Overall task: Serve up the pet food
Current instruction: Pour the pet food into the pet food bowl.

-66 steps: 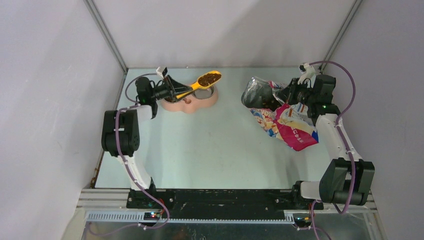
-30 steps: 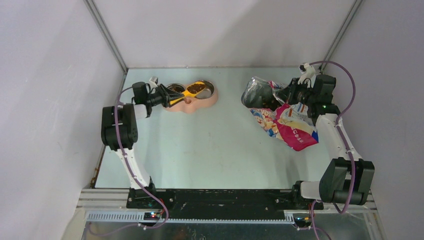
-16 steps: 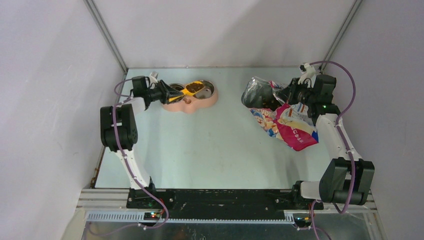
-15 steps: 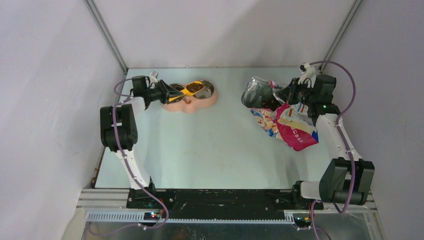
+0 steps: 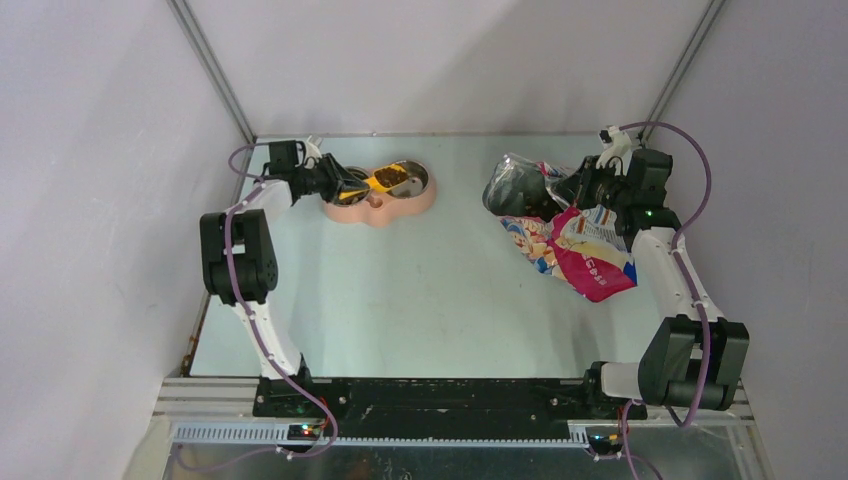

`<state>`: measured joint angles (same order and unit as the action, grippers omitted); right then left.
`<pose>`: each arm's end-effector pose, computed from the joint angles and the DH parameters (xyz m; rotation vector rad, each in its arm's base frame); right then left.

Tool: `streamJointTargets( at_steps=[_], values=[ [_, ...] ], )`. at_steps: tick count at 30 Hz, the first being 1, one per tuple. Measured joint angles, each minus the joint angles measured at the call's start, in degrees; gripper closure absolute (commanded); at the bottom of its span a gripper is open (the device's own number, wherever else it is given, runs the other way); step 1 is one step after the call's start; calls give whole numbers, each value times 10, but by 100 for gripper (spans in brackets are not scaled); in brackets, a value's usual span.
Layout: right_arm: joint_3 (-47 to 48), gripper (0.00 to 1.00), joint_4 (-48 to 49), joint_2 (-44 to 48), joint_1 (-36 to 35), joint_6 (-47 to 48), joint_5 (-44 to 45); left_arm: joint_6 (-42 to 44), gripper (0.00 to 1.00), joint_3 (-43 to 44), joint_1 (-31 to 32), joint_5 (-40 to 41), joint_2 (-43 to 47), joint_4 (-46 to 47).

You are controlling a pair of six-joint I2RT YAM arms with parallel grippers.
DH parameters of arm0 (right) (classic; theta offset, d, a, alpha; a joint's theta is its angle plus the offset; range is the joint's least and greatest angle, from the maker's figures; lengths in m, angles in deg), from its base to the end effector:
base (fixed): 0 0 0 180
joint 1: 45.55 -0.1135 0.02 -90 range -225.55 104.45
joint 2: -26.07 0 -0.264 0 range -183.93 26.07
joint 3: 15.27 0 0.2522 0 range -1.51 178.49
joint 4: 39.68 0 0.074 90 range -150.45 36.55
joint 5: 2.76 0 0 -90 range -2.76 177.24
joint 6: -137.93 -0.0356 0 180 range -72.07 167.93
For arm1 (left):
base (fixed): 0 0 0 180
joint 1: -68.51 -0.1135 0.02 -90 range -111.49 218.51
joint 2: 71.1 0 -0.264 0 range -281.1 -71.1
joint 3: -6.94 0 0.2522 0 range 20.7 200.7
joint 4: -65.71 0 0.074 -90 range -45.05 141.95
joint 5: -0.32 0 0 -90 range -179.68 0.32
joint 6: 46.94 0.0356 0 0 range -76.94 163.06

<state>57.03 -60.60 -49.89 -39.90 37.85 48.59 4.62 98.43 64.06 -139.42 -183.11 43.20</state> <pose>0.3009 -0.0074 0.3112 -0.1657 1.9624 0.7209 0.4269 0.0060 0.2037 -0.4072 2.2957 -1.3035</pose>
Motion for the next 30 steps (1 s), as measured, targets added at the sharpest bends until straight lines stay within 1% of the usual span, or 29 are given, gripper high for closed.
streamJointTargets(
  at_steps=[13,21,25,30],
  values=[
    [0,100,0,2,0,0,0,72,100,88,32,74,0,-150],
    [0,100,-1,4,1,0,0,103,100,149,58,117,-14,-227],
    [0,100,-1,4,1,0,0,111,100,172,66,127,-26,-251],
    [0,100,-1,5,2,0,-1,115,100,187,68,130,-37,-258]
  ],
)
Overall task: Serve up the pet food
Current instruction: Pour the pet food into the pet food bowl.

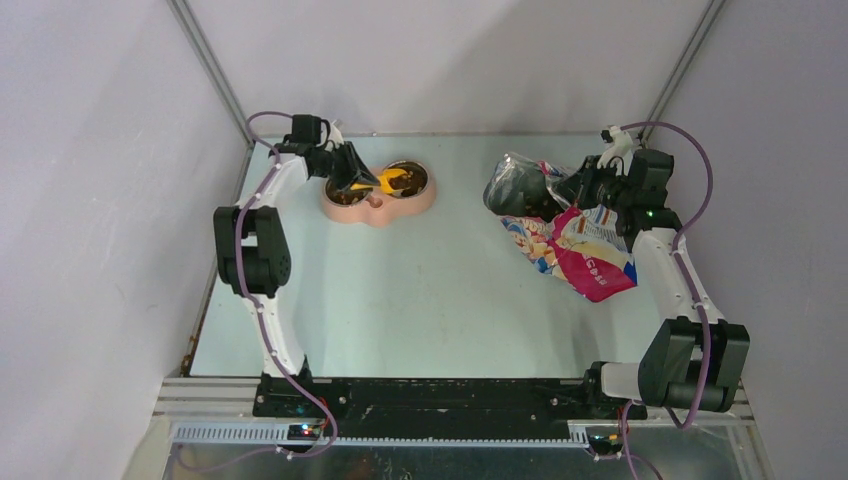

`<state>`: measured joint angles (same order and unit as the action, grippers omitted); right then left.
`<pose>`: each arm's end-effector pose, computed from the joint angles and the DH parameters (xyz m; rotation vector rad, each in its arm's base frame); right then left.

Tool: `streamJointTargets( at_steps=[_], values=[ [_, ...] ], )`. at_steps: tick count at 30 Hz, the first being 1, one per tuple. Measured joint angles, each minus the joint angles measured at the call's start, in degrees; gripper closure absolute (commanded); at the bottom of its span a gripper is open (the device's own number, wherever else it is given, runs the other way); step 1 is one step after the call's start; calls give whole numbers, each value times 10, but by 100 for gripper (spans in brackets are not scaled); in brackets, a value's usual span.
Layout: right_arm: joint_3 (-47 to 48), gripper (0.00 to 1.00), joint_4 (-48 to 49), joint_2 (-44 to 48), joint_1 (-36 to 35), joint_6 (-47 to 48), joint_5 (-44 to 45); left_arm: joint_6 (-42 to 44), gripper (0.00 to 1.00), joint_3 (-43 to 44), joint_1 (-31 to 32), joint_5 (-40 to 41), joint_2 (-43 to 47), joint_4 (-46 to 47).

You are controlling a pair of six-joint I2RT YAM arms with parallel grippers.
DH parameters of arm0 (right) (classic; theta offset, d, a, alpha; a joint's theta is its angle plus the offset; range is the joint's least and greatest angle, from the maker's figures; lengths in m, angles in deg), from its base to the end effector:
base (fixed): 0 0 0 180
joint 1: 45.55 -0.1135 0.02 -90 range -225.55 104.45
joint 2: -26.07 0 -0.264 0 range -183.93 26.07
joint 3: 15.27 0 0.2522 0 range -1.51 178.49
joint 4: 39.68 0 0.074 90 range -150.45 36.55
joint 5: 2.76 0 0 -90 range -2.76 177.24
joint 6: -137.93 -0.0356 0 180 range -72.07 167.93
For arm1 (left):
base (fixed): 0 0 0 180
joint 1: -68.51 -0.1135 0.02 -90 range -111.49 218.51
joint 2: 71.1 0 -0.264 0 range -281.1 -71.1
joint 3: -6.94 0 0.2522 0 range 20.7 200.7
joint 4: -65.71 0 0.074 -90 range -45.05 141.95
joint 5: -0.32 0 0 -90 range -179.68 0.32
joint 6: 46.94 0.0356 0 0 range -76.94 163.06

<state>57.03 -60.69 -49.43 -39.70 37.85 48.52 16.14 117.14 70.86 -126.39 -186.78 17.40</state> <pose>0.2992 -0.0083 0.3133 -0.1656 1.9562 0.7179 0.4448 -0.0396 0.2446 -0.2679 2.5091 -1.0126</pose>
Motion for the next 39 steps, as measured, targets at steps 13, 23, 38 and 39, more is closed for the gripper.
streamJointTargets(
  at_steps=[13,23,38,39],
  values=[
    [0,100,0,0,0,0,-1,31,100,85,5,47,-28,-74],
    [0,100,0,0,0,0,-1,54,100,108,18,75,-28,-113],
    [0,100,0,0,0,0,-1,88,100,174,24,126,-28,-183],
    [0,100,0,0,0,0,-1,90,100,174,24,127,-28,-187]
  ],
)
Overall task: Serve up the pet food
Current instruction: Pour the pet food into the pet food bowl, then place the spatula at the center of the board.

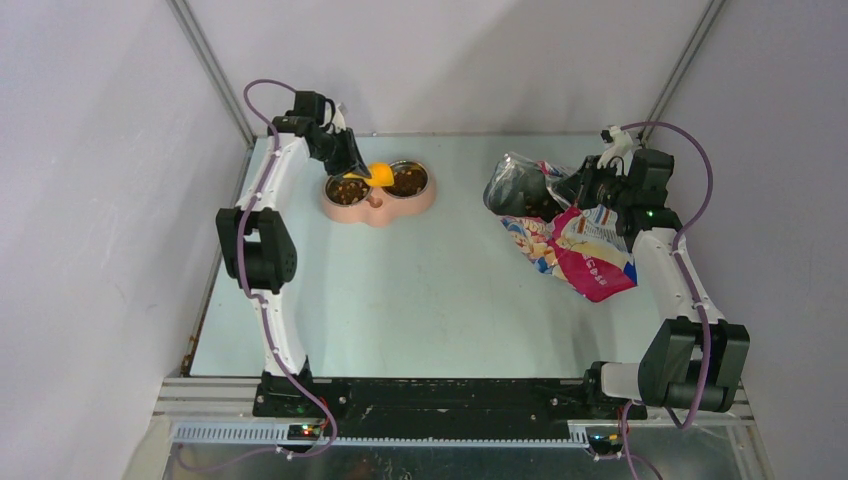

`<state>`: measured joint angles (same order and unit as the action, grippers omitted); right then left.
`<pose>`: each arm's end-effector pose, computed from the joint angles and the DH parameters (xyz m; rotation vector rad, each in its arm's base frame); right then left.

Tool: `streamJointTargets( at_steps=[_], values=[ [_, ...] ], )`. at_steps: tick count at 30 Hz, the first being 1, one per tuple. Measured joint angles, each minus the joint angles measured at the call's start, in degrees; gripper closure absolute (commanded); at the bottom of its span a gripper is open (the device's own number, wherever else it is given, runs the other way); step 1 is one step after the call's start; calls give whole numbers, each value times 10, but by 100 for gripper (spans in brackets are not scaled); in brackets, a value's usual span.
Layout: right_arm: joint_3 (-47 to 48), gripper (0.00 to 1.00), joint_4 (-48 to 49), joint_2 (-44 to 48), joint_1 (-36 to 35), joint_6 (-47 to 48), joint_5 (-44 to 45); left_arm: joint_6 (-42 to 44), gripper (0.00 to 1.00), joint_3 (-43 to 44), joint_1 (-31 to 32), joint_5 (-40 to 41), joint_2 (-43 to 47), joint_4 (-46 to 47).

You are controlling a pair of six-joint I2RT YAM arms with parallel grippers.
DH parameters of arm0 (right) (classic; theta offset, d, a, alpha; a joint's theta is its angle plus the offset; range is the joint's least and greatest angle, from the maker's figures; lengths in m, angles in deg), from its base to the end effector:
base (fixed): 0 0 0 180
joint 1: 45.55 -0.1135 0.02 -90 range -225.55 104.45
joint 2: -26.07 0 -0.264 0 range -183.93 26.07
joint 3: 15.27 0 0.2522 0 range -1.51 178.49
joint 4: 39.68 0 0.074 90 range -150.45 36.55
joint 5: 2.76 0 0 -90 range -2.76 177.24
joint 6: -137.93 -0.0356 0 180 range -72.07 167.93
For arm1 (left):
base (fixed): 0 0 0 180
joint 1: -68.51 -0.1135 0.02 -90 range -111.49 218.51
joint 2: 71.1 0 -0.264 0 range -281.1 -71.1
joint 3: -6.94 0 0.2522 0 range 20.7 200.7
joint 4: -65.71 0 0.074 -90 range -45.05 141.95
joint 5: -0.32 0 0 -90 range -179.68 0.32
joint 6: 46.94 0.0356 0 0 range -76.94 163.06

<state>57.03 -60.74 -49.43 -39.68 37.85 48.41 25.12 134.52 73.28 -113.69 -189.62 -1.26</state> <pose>0.2992 -0.0083 0.3132 -0.1662 1.9566 0.7198 0.4489 -0.0520 0.2949 -0.1398 2.5931 -0.6872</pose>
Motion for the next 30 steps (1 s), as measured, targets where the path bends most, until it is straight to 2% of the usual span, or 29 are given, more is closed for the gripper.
streamJointTargets(
  at_steps=[20,26,30],
  values=[
    [0,100,0,0,0,0,0,53,100,85,20,61,11,-60],
    [0,100,0,0,0,0,0,80,100,87,47,84,12,-67],
    [0,100,0,1,0,0,0,85,100,81,49,71,13,-64]
  ],
)
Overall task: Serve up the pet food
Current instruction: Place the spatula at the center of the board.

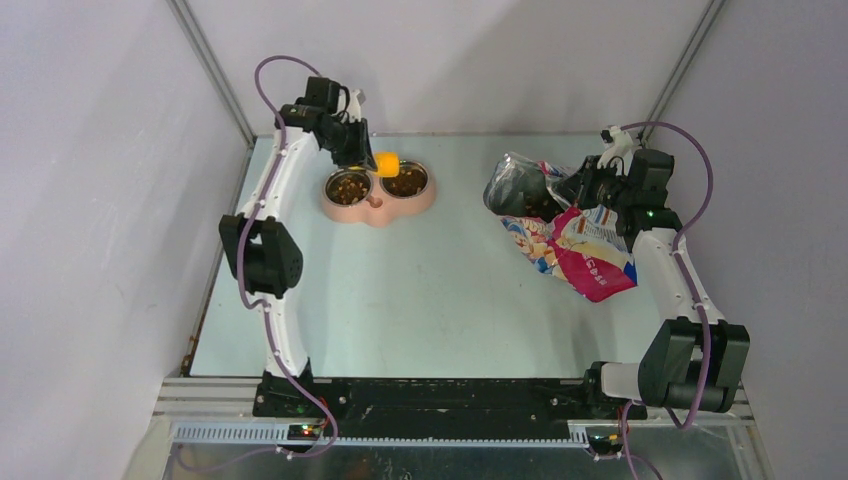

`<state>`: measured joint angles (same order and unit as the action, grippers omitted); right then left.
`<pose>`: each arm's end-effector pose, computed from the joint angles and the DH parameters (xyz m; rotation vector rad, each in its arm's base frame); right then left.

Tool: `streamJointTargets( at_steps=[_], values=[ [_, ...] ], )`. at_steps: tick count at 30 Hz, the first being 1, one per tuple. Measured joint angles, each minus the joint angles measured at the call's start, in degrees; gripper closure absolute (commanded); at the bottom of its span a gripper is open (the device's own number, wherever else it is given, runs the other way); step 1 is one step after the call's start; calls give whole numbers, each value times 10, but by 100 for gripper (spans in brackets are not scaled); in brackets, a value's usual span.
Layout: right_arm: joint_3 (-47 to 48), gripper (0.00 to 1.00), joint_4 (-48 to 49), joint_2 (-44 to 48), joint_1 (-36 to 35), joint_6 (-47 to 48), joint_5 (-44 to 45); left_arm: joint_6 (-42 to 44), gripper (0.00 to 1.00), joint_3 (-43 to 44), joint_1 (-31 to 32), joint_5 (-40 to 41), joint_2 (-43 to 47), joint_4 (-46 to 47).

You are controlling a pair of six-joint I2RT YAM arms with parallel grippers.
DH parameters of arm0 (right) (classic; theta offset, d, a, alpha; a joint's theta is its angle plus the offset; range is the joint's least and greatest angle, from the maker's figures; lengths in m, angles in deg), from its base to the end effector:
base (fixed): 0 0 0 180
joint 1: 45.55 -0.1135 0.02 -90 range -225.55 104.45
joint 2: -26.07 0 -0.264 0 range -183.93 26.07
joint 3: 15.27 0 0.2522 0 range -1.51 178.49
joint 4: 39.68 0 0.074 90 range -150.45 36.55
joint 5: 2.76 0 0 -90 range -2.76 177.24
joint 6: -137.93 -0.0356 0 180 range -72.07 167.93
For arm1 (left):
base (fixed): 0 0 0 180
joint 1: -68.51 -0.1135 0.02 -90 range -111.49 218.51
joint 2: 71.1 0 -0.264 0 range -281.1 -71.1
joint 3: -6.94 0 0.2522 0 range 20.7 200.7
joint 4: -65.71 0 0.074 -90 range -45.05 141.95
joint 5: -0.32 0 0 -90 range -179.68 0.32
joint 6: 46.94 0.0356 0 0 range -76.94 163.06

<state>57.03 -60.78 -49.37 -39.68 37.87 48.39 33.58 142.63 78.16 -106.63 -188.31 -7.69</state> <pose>0.2989 -0.0083 0.3134 -0.1669 1.9562 0.7198 0.4340 -0.0843 0.3398 0.1234 2.5406 -0.5068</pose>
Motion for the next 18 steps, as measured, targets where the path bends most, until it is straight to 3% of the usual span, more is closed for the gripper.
streamJointTargets(
  at_steps=[7,18],
  values=[
    [0,100,-2,2,0,0,-1,-24,100,-117,-42,-123,41,62],
    [0,100,-2,2,3,0,-5,-166,100,-408,-194,-297,173,331]
  ],
)
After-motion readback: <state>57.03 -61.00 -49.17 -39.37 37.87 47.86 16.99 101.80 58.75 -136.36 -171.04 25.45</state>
